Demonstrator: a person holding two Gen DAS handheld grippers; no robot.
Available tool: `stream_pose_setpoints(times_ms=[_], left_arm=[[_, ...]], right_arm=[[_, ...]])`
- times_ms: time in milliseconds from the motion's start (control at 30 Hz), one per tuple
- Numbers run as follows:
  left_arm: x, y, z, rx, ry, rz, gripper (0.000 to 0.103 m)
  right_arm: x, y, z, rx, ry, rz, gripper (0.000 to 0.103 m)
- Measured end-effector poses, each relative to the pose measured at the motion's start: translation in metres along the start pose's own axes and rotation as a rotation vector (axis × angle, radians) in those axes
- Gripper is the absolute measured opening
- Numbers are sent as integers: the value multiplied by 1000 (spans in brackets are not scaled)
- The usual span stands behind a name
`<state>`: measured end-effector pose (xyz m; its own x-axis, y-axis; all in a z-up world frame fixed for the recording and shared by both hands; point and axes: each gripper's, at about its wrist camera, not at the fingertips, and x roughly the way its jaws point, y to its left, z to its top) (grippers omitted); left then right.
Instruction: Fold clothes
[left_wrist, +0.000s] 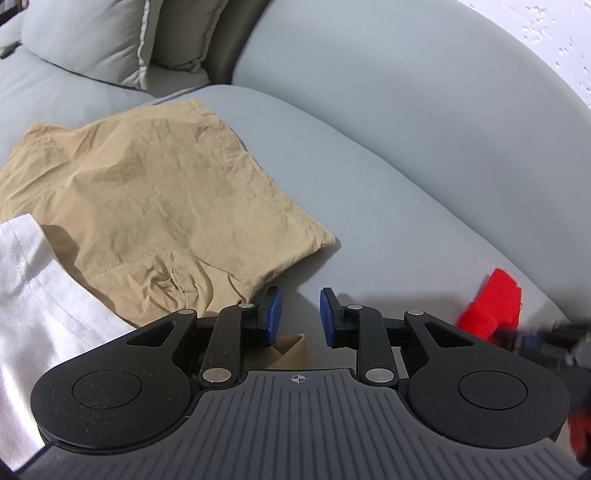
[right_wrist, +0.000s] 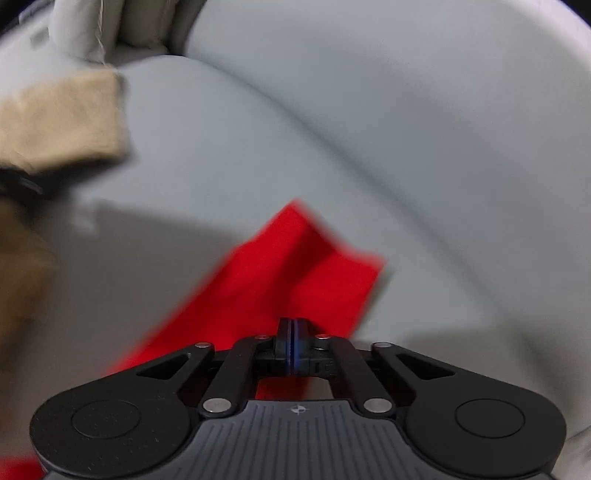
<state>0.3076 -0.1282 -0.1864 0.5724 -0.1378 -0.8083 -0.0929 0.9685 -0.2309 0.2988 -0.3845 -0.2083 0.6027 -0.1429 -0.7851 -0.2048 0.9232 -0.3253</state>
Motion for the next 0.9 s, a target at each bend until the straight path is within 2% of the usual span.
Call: stream_pose_setpoints(times_ms=[33, 67, 100, 167, 267, 300, 333, 367, 433, 467, 533, 567, 600, 633, 700, 800, 900], left_arm=[[0, 0, 0, 1, 1, 0, 27], [0, 0, 0, 3, 1, 1, 27], [1, 0, 0, 1, 1, 0, 27], [1, 0, 1, -1, 2, -1, 28], [1, 0, 1, -5, 3, -6, 28], [1, 0, 1, -6, 3, -7, 28], [0, 0, 1, -5, 3, -8, 28], [0, 0, 0, -4, 3, -9, 28], [0, 0, 0, -3, 2, -10, 28], [0, 0, 1, -3, 2, -11, 28], [0, 0, 1, -3, 0, -8, 28], [0, 1, 2, -3, 0, -7, 28], [0, 1, 2, -5, -3, -9, 28], [-1, 2, 3, -8, -7, -11, 28], [-3, 2, 6, -12, -17, -17, 28], [-10, 1, 9, -13, -38, -32, 28], [-19, -2, 10, 5, -60, -47, 28]], right_arm=[[0, -4, 4, 30, -18, -33, 3], [-5, -13, 11, 68, -70, -142, 13], [-11, -29, 16, 128, -89, -151, 20], [-23, -59, 27, 245, -121, -161, 20], [-27, -78, 23, 339, -56, -25, 21], [-27, -79, 18, 359, -28, 52, 20], [-27, -78, 14, 370, -17, 109, 14], [-26, -73, 8, 384, 2, 216, 10], [-18, -61, 3, 375, 37, 292, 7], [-11, -51, 3, 339, 51, 259, 6], [5, -39, 2, 288, 13, 104, 3], [3, -40, 4, 308, -8, 82, 7], [-2, -47, 7, 365, -58, 20, 20], [-9, -53, 9, 396, -83, 9, 23], [-43, -74, 9, 479, -155, 72, 22], [-102, -84, -9, 457, -182, 190, 24], [-156, -74, -46, 377, -170, 325, 34]])
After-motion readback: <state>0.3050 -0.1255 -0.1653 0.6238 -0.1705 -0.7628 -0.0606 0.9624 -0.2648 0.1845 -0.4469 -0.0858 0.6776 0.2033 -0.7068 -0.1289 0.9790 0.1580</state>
